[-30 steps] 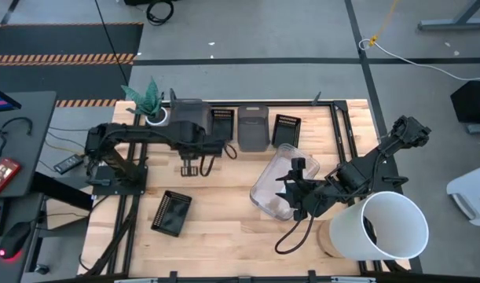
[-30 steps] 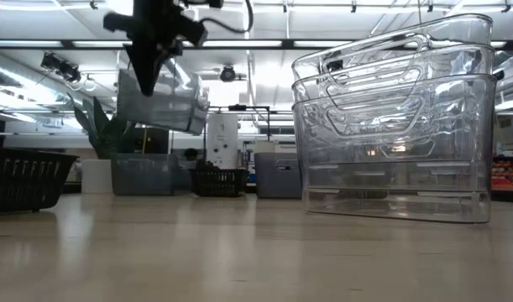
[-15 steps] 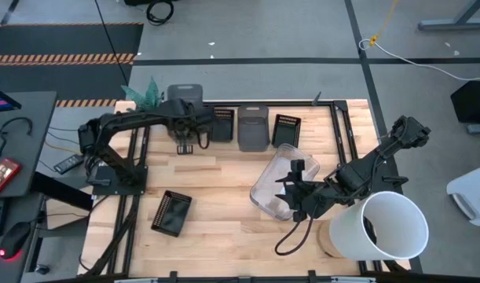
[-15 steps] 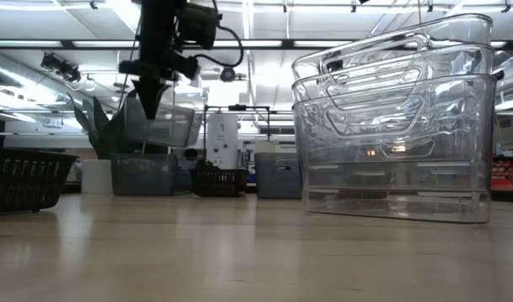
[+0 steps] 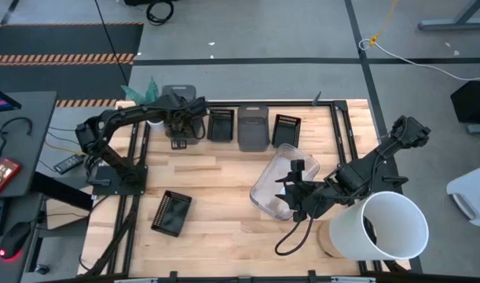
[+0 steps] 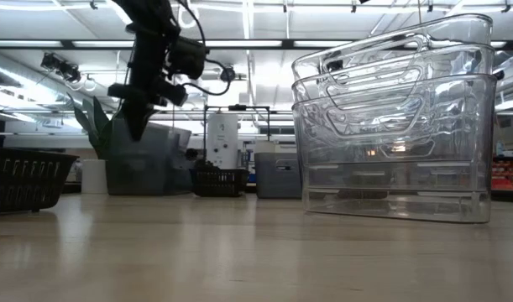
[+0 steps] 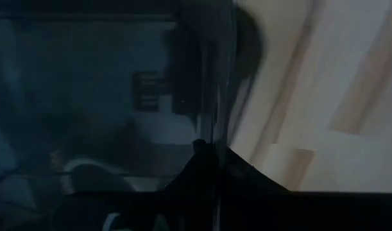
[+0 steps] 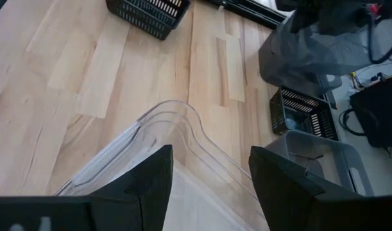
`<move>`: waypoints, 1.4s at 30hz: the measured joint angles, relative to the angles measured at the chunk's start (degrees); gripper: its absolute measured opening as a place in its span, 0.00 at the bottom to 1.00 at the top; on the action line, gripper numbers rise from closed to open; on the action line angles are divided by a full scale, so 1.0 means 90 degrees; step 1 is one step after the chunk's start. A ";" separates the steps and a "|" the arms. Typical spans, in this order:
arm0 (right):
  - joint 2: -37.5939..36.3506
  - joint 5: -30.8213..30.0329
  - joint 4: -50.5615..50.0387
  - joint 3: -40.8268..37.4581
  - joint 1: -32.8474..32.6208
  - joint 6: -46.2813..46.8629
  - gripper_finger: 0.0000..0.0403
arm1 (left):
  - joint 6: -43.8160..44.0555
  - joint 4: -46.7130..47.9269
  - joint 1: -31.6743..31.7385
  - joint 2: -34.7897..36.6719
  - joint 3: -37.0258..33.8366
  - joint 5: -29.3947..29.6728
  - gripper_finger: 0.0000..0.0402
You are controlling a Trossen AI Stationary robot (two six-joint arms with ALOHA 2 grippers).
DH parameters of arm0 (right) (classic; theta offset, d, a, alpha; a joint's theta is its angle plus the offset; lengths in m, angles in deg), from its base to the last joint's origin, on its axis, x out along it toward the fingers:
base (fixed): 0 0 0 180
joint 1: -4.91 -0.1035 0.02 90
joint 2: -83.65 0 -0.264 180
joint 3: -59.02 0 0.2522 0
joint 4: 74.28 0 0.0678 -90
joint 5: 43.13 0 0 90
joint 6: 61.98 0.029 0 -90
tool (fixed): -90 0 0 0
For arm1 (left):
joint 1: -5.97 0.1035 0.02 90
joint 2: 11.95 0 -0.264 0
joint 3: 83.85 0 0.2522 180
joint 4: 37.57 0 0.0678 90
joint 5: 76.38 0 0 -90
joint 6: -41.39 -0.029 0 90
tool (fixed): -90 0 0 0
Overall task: Stack baskets by color
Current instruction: Stack the bottom gray bin on the top left gray bin
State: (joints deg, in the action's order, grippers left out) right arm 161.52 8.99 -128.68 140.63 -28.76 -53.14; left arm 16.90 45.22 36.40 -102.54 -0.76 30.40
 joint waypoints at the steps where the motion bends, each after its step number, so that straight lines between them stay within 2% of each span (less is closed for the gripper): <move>1: 0.0000 0.0001 0.0000 0.0000 0.0000 0.0000 0.52 | -0.0025 0.0006 -0.0008 0.0000 -0.0057 -0.0078 0.00; 16: -0.0005 0.0002 0.0002 0.0000 0.0000 -0.0002 0.52 | -0.0037 0.0398 -0.0626 0.0152 -0.0122 -0.0430 0.00; 18: -0.0005 0.0002 0.0002 0.0000 0.0000 -0.0002 0.52 | 0.0117 0.0379 -0.0692 0.0159 -0.0120 -0.0741 0.00; 22: -0.0005 0.0002 0.0002 0.0000 0.0000 -0.0002 0.52 | 0.0878 0.0315 -0.0803 0.0151 -0.0120 -0.1806 0.01; 25: -0.0005 0.0002 0.0006 0.0000 0.0000 -0.0002 0.52 | 0.1285 0.0333 -0.0938 0.0151 -0.0120 -0.2049 0.04; 30: -0.0005 0.0002 0.0032 0.0000 0.0000 -0.0003 0.52 | 0.1757 0.0323 -0.1228 0.0151 -0.0120 -0.2048 0.09; 34: -0.0007 0.0002 0.0034 0.0000 0.0000 -0.0002 0.52 | 0.2098 0.0299 -0.1433 0.0153 -0.0120 -0.1982 0.19; 42: -0.0007 0.0002 0.0034 0.0000 0.0000 -0.0002 0.52 | 0.2369 0.0174 -0.1644 0.0287 -0.0120 -0.1044 0.42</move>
State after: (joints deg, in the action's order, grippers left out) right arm 161.45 9.01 -128.38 140.63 -28.76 -53.16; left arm 38.21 46.78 21.61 -99.95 -1.84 21.00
